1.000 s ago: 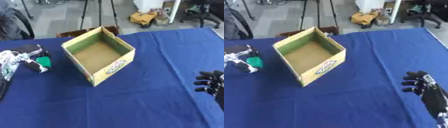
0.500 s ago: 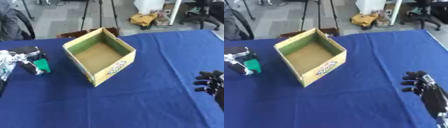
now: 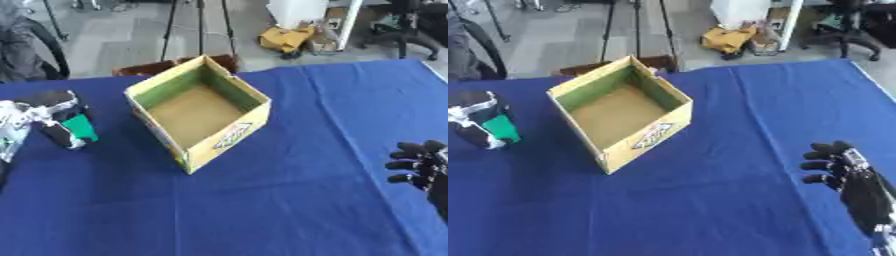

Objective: Pick up objects on the table and place them in the box.

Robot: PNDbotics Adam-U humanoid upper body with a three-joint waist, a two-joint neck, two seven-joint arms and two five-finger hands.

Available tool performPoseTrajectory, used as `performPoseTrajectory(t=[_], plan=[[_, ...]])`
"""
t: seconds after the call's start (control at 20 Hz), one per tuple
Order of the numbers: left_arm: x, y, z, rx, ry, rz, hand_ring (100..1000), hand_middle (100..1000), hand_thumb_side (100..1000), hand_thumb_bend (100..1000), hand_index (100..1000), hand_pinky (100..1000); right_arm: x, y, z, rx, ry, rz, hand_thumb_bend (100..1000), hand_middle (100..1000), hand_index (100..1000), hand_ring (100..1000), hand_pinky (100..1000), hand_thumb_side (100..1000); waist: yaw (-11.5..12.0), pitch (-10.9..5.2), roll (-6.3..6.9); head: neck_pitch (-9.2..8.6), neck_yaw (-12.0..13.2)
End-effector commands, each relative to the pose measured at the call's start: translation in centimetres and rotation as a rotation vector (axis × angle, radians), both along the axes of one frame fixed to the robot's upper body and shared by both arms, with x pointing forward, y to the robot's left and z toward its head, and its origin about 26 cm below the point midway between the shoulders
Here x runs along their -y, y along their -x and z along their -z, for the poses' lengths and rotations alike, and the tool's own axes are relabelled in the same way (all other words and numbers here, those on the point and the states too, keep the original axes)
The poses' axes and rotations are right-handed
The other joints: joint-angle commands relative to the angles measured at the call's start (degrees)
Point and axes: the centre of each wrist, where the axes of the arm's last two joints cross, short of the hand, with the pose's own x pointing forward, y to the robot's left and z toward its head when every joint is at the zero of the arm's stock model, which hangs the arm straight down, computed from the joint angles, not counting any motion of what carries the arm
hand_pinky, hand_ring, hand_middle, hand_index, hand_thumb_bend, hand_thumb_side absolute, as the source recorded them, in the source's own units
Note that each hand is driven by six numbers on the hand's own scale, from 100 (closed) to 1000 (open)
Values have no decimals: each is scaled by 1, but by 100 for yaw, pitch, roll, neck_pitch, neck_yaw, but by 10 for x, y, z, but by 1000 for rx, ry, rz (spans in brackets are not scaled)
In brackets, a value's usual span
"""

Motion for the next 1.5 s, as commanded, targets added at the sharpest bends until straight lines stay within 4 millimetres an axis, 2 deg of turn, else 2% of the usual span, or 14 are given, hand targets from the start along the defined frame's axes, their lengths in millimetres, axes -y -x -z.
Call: performPoseTrajectory(t=[0.05, 0.15, 0.2, 0.25, 0.4, 0.55, 0.75, 0.9, 1.2, 1.3, 1.35, 1.4, 1.45, 1.5], plan=[[4, -3, -36, 108, 39, 33, 253, 414, 102, 100, 597, 207, 6, 0, -6, 16, 17, 7, 100, 683, 819, 704, 609, 922, 8, -125, -5, -22, -29], [16, -5, -49, 149, 74, 77, 248, 409, 111, 100, 595, 204, 6, 0, -6, 15, 17, 6, 100, 683, 820, 704, 609, 922, 11, -141, -9, -13, -26], [25, -7, -56, 173, 96, 107, 253, 410, 242, 100, 595, 211, 6, 0, -6, 13, 17, 6, 100, 683, 820, 704, 609, 921, 12, -152, -11, -8, -25], [34, -9, -64, 194, 113, 138, 256, 409, 107, 100, 596, 216, 6, 0, -5, 12, 17, 6, 100, 683, 819, 704, 609, 922, 12, -162, -13, -4, -21], [62, -15, -80, 237, 162, 213, 256, 407, 111, 100, 596, 219, 5, 0, -4, 8, 17, 0, 100, 683, 820, 704, 609, 922, -8, -190, -16, 8, 15], [97, -23, -84, 243, 208, 280, 264, 410, 118, 100, 598, 231, 2, -1, -4, 6, 14, -12, 100, 683, 820, 705, 609, 923, -80, -198, -23, -12, 72], [134, -33, -75, 214, 196, 321, 286, 426, 108, 100, 613, 260, -2, -3, -6, 12, 15, -32, 100, 682, 820, 704, 609, 923, -238, -154, -8, -68, 159], [150, -39, -60, 190, 163, 306, 296, 434, 115, 100, 620, 273, -6, -5, -9, 17, 15, -51, 100, 682, 819, 705, 609, 926, -378, -80, 16, -140, 234], [157, -44, -23, 142, 83, 242, 344, 479, 115, 100, 650, 334, -10, -7, -11, 23, 15, -60, 100, 682, 819, 705, 609, 928, -539, 36, 54, -222, 278], [158, -45, -15, 130, 65, 237, 397, 509, 105, 134, 679, 400, -10, -8, -11, 24, 13, -62, 100, 682, 819, 705, 609, 929, -547, 47, 61, -221, 278], [159, -45, -13, 134, 62, 241, 452, 544, 394, 318, 705, 466, -10, -8, -11, 24, 13, -62, 100, 682, 819, 705, 609, 929, -543, 47, 62, -219, 275], [159, -44, -12, 144, 65, 248, 480, 561, 511, 393, 722, 497, -10, -8, -11, 24, 13, -61, 100, 682, 819, 705, 609, 929, -536, 44, 62, -218, 269], [160, -44, -12, 156, 66, 256, 563, 587, 711, 523, 751, 570, -10, -8, -11, 24, 13, -60, 100, 682, 819, 705, 609, 928, -529, 39, 62, -217, 268], [160, -44, -13, 169, 59, 269, 603, 611, 786, 576, 762, 620, -10, -8, -11, 23, 12, -60, 100, 682, 819, 705, 609, 928, -518, 33, 61, -216, 270]])
